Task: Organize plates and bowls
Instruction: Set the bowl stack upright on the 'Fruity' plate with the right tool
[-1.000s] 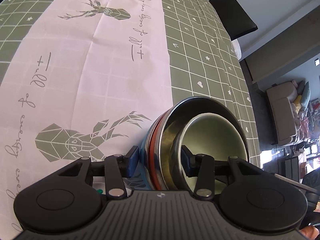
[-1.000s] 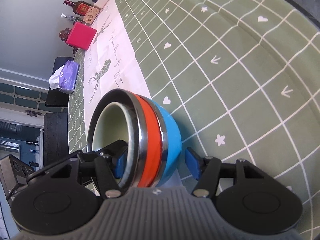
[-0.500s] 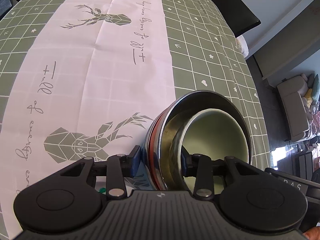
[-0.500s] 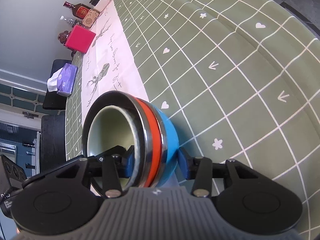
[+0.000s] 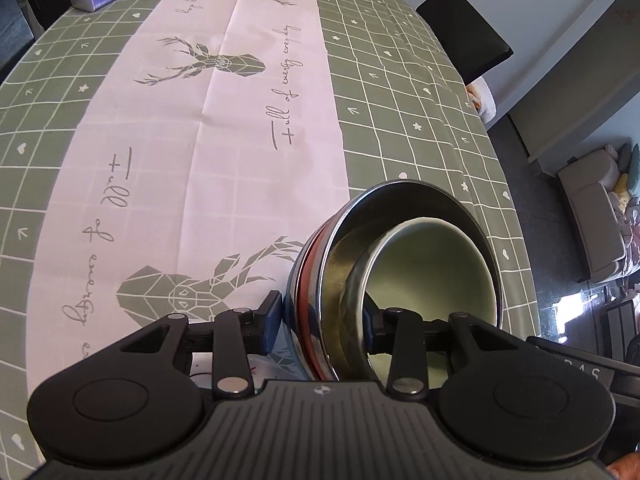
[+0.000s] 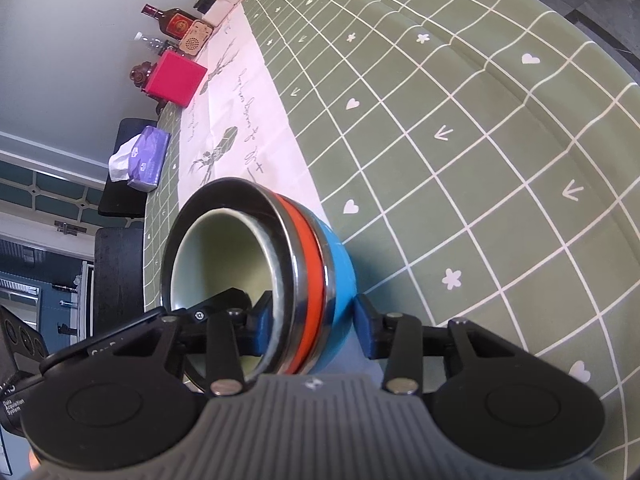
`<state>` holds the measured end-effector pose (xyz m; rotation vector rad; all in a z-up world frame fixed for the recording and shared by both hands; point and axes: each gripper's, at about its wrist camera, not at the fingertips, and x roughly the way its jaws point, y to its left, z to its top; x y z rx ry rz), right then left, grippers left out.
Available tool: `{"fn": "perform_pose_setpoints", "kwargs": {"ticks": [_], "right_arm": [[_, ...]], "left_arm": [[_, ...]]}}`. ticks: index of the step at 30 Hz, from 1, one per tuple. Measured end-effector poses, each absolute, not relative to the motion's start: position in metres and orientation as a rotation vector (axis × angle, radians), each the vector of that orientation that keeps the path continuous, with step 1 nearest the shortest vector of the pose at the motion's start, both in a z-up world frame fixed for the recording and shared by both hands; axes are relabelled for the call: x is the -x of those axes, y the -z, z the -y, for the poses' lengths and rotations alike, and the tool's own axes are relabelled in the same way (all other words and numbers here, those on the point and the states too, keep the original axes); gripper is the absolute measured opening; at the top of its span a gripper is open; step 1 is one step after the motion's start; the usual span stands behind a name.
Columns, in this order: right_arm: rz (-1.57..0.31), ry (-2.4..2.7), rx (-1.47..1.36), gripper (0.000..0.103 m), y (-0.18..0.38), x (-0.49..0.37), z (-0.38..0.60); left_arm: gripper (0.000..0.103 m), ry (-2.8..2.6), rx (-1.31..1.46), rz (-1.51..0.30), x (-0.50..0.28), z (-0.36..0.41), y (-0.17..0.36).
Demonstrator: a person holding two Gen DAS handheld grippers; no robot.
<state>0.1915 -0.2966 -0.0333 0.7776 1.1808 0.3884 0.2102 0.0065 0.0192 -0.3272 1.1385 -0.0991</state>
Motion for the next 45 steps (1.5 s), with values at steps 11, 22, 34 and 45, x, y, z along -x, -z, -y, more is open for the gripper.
{"fn": "perform_pose_setpoints", "kwargs": {"ticks": [11, 22, 34, 45], "right_arm": [[-1.144, -0.442, -0.721, 0.039, 0.008, -0.161, 0.279], [-1.183, -0.487, -0.629, 0.038, -0.004, -0.122, 0.252], [-1.238, -0.481, -0.562, 0.037, 0.002, -0.103, 0.229], [-1.258, -0.466, -0.544, 0.037, 0.008, -0.101, 0.226]], "left_arm": [[0.043, 0.072, 0.326, -1.135, -0.171, -0.026, -0.041], [0.043, 0.048, 0.356, -1.147, -0.124, -0.055, -0.046], [0.043, 0.019, 0.426, -1.194, -0.098, -0.078, -0.028], [0.043, 0.019, 0.445, -1.215, -0.097, -0.080, -0.018]]}}
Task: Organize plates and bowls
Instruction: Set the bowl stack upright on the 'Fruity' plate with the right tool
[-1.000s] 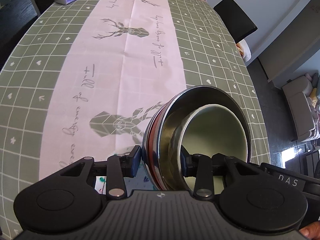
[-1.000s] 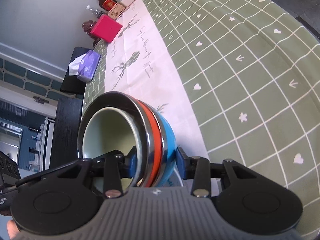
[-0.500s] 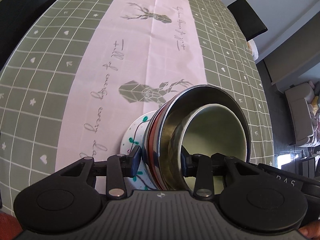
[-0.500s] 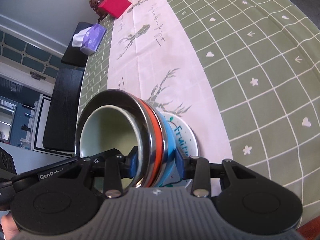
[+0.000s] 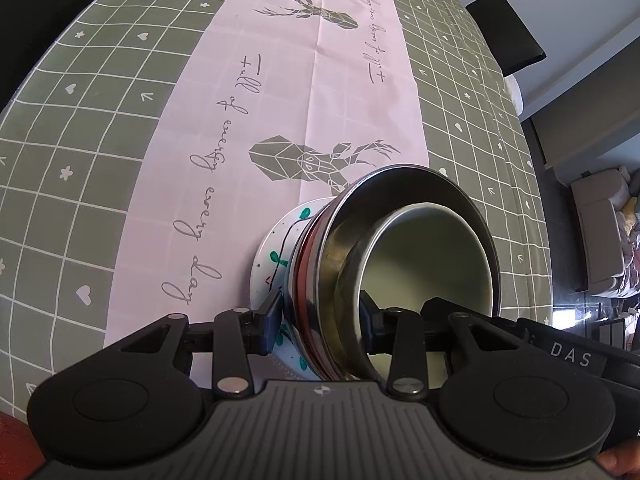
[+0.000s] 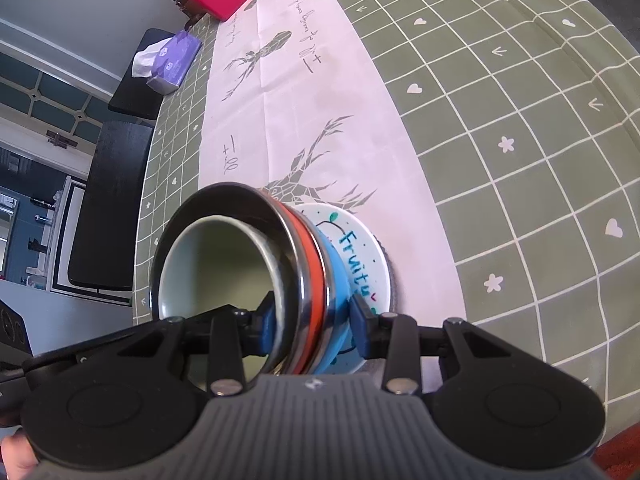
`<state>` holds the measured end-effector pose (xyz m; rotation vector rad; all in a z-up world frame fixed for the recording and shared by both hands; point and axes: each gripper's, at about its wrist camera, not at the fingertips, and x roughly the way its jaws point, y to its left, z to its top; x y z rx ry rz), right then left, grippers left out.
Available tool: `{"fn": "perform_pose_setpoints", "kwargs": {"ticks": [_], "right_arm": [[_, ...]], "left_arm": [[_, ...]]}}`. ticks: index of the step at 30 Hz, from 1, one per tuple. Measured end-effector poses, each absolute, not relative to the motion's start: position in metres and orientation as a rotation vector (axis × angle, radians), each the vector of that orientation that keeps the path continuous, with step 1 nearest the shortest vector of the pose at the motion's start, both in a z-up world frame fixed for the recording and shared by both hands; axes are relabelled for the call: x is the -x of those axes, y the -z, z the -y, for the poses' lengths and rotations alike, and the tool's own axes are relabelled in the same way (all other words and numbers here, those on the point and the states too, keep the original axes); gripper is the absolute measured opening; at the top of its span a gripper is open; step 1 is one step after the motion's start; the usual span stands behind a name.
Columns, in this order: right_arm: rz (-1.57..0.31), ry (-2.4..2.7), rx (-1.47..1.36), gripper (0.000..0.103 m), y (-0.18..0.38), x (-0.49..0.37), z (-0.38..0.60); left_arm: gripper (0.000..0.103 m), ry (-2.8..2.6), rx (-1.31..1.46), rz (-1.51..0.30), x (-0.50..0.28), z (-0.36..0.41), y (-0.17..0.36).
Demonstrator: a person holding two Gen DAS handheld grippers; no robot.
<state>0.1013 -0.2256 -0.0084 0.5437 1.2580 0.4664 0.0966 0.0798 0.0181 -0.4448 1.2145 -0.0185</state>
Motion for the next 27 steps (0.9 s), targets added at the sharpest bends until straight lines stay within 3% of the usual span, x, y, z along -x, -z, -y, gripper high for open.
{"fn": "perform_pose_setpoints", "kwargs": {"ticks": [9, 17, 22, 27], "right_arm": [[-1.240, -0.466, -0.518, 0.037, 0.007, -0.101, 0.226], [-1.250, -0.477, -0.545, 0.044, 0.011, -0.103, 0.229], [-1.256, -0.470, -0.526, 0.054, 0.013, -0.103, 0.230], [-1.279, -0.468, -0.514, 0.065, 0.016, -0.104, 0.232]], "left_arm": [[0.043, 0.033, 0.437, -1.226, -0.097, -0.078, -0.014], [0.045, 0.049, 0.403, -1.208, -0.098, -0.076, -0.018], [0.073, 0.051, 0.363, -1.146, -0.096, -0.073, -0.030], [0.079, 0.061, 0.343, -1.136, -0.096, -0.073, -0.034]]}}
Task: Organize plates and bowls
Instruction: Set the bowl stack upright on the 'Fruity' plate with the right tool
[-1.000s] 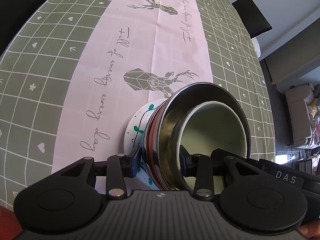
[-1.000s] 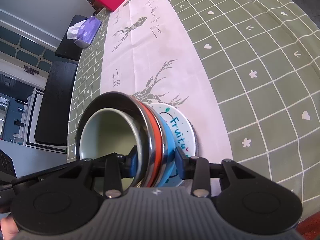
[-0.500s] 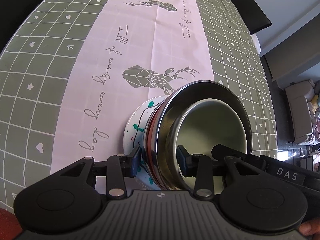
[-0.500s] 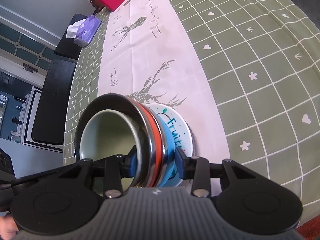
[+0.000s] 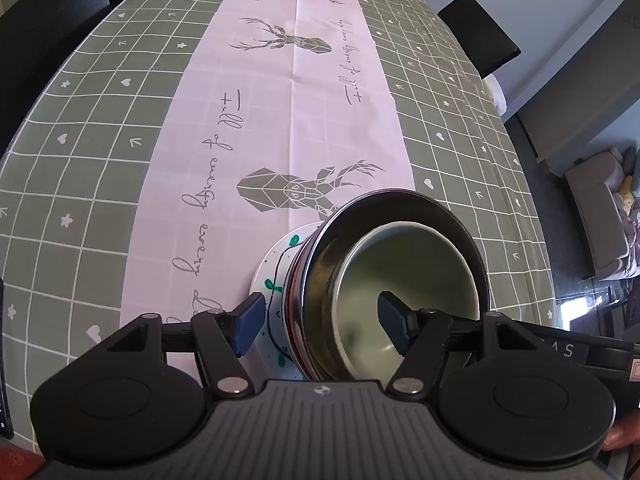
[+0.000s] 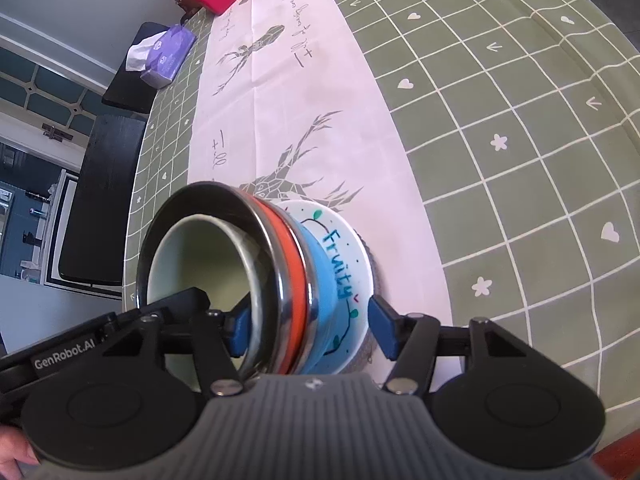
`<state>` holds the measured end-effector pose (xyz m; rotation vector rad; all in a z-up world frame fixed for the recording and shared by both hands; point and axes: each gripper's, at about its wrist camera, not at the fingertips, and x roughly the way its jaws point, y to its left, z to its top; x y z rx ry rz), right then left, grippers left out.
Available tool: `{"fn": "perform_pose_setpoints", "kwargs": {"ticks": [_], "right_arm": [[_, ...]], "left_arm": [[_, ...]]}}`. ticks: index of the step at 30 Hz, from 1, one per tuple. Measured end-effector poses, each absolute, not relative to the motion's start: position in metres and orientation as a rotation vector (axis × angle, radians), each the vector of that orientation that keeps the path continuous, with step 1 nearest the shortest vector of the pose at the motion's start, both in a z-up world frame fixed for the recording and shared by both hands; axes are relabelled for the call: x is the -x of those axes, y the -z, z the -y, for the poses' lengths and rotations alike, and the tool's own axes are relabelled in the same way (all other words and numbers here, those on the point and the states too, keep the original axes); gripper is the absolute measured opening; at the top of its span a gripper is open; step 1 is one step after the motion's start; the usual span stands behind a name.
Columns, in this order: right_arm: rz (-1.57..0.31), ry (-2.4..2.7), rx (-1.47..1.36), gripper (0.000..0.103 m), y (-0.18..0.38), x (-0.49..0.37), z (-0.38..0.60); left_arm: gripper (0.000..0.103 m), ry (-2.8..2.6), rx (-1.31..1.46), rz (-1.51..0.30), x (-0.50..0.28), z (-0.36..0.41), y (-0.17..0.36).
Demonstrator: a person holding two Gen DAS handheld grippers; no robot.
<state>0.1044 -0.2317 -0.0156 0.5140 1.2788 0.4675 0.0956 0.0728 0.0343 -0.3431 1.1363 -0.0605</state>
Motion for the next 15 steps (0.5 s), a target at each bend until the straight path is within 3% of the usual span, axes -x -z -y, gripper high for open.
{"fn": "perform_pose_setpoints", "kwargs": {"ticks": [6, 15], "right_arm": [[-1.273, -0.487, -0.476, 0.070, 0.004, -0.104, 0.236], [-1.134, -0.556, -0.317, 0.075, -0.057, -0.091, 0.239]], "left_arm": [[0.081, 0.074, 0.287, -1.079, -0.092, -0.074, -0.052], [0.082, 0.113, 0.149, -0.891, -0.076, -0.067, -0.108]]}}
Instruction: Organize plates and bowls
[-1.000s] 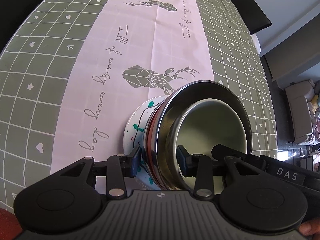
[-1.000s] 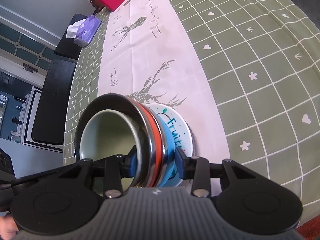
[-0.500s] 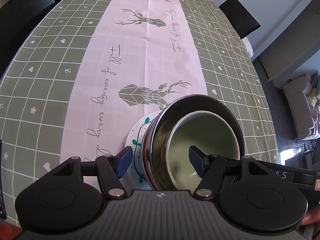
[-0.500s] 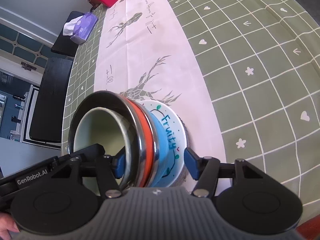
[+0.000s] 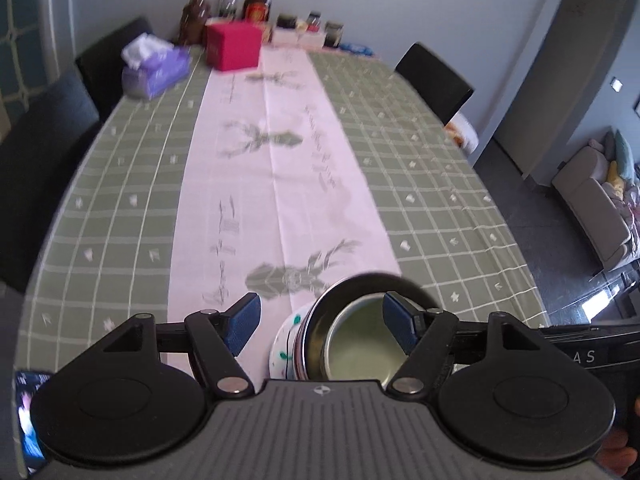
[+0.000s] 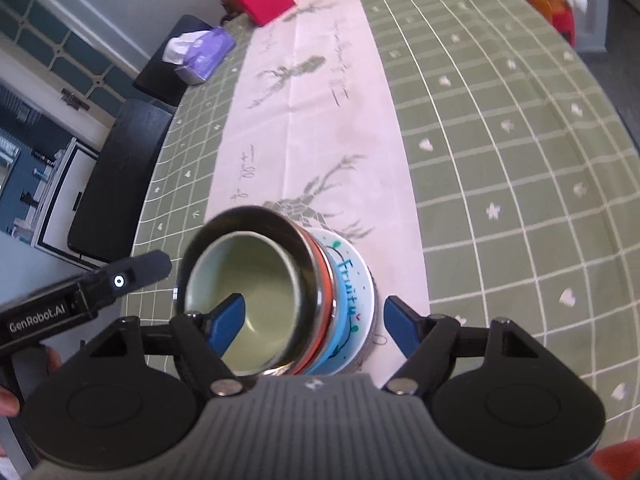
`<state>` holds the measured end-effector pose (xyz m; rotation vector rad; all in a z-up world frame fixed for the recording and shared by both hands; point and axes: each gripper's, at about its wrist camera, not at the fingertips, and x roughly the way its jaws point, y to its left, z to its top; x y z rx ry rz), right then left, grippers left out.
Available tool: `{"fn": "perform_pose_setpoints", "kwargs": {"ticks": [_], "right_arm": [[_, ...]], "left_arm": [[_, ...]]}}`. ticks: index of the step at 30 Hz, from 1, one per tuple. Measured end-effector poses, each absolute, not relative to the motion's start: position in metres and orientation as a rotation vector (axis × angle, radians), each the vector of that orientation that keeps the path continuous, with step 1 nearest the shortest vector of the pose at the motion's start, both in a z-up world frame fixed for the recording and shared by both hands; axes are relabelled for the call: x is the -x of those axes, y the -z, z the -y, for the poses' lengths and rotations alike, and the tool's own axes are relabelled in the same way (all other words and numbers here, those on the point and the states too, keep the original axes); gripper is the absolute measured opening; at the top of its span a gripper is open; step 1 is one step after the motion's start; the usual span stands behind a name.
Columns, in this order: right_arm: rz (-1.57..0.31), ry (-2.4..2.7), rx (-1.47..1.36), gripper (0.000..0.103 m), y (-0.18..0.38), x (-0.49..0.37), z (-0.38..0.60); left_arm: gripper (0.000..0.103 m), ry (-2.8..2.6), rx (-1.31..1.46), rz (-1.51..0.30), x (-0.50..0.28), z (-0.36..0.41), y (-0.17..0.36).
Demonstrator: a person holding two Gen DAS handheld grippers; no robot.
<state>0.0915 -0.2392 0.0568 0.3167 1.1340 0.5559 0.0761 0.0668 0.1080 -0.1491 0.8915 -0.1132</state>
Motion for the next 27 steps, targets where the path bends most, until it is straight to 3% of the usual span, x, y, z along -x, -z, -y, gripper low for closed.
{"fn": "perform_pose_setpoints", "kwargs": {"ticks": [13, 27], "right_arm": [[-0.680, -0.592, -0.072, 0.080, -0.142, -0.013, 0.258], [-0.396, -0.510, -0.035, 0.080, -0.082, 0.089, 0.288]], "left_arm": [[0.082, 0.191, -0.089, -0.514, 0.000, -0.020, -0.173], [0.079, 0.126, -0.061, -0.343, 0.081, 0.010, -0.111]]}}
